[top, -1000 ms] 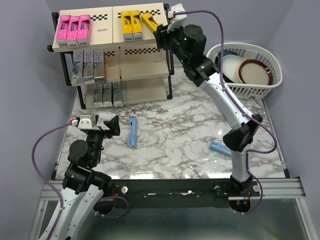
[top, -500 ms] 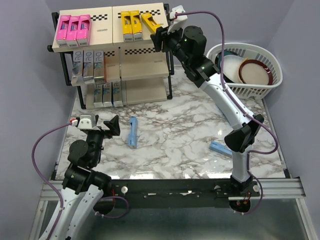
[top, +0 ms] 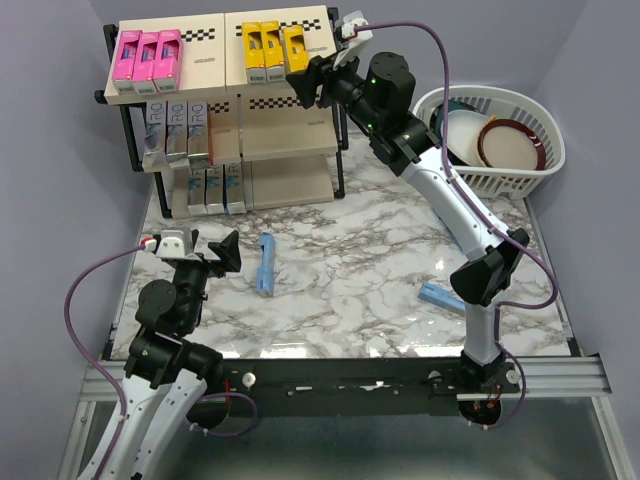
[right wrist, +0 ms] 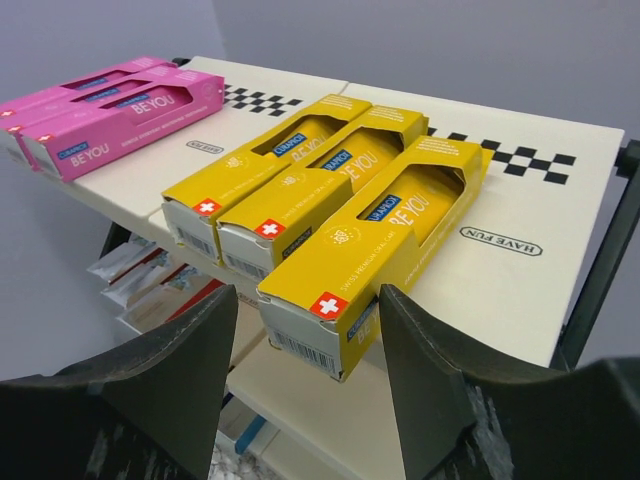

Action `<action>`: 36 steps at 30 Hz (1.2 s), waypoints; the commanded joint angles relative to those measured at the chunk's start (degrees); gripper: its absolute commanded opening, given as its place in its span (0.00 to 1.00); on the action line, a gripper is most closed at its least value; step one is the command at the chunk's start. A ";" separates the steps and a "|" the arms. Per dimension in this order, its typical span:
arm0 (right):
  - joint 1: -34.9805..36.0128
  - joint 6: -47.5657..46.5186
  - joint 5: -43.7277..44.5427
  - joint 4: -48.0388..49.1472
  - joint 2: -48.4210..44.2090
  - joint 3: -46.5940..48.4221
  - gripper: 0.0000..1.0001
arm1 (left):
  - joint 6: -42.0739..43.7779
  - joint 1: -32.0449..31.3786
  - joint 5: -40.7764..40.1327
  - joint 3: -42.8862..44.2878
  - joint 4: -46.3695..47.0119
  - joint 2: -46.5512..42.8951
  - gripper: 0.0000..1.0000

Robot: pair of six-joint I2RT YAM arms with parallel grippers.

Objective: Place and organize the toothpastes onto the shelf
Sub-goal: Place the toothpaste on the shelf.

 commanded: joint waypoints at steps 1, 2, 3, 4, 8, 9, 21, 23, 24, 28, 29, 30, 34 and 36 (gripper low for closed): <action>-0.27 1.94 -4.65 1.43 -0.75 1.93 0.67 | 0.65 0.27 1.17 -0.34 -0.79 -0.24 0.99; -0.27 2.03 -4.65 1.51 -0.57 1.94 0.67 | 0.56 0.27 1.17 -0.25 -0.79 -0.24 0.99; -0.36 2.03 -4.65 1.51 -0.57 1.94 0.67 | 0.56 0.27 1.17 -0.25 -0.79 -0.24 0.99; -0.27 1.94 -4.39 1.25 -0.57 1.85 0.67 | 0.56 0.27 1.17 -0.25 -0.79 -0.24 0.99; -0.27 0.89 -4.03 1.60 -1.71 0.10 0.66 | 0.56 0.27 1.35 -0.34 -0.70 -0.42 0.99; -0.36 0.71 -4.21 1.86 -2.06 -0.43 0.66 | 0.56 0.27 1.43 -0.34 -0.70 -0.42 0.99; -2.29 0.62 -8.78 1.51 -2.59 -2.55 0.64 | 0.74 0.27 2.05 -0.43 -0.70 -0.42 0.99; -2.55 0.53 -10.01 1.25 -2.51 -2.46 0.64 | 0.74 0.27 2.05 -0.43 -0.70 -0.51 0.99; -2.90 0.62 -10.27 1.16 -2.50 -2.46 0.64 | 0.74 0.27 2.22 -0.51 -0.70 -0.51 0.99; -4.13 1.94 -13.16 1.95 -1.98 -2.46 0.65 | 0.91 0.27 2.22 -0.51 -0.70 -0.42 0.99; -4.31 2.11 -13.87 2.21 -1.72 -2.46 0.65 | 0.83 0.27 2.22 -0.51 -0.70 -0.42 0.99; -4.75 2.20 -14.57 2.48 -1.54 -2.37 0.65 | 0.91 0.27 2.22 -0.51 -0.70 -0.42 0.99; -5.37 2.03 -18.70 2.40 -0.14 0.16 0.63 | 0.92 0.27 2.40 -0.60 -0.61 -0.24 0.99; -5.45 2.03 -19.24 1.87 1.18 1.49 0.61 | 1.00 0.27 2.58 -0.60 -0.61 -0.07 0.99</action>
